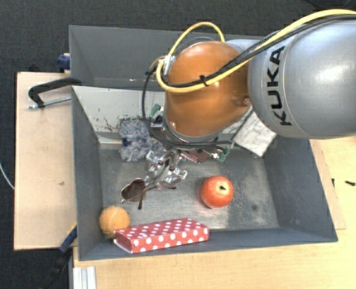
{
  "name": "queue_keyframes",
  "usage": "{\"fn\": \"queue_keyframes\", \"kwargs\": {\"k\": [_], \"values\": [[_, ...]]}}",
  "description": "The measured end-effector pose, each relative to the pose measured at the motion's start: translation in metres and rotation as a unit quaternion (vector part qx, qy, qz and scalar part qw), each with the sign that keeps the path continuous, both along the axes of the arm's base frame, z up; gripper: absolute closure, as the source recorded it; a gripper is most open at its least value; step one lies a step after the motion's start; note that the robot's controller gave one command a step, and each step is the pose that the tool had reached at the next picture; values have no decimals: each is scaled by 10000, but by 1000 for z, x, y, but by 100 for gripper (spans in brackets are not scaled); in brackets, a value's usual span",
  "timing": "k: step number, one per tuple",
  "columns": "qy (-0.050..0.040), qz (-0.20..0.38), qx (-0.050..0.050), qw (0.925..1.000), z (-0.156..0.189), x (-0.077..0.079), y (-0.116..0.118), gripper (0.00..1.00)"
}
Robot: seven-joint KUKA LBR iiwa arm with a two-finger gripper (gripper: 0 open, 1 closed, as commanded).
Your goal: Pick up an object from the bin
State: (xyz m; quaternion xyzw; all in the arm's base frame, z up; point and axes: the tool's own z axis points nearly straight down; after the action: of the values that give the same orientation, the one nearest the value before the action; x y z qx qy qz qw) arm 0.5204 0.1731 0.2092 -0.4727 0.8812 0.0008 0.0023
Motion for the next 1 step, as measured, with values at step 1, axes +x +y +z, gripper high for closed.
{"fn": "queue_keyframes", "kwargs": {"k": [1], "values": [[-2,405,0,9992,27,4,-5,100]]}}
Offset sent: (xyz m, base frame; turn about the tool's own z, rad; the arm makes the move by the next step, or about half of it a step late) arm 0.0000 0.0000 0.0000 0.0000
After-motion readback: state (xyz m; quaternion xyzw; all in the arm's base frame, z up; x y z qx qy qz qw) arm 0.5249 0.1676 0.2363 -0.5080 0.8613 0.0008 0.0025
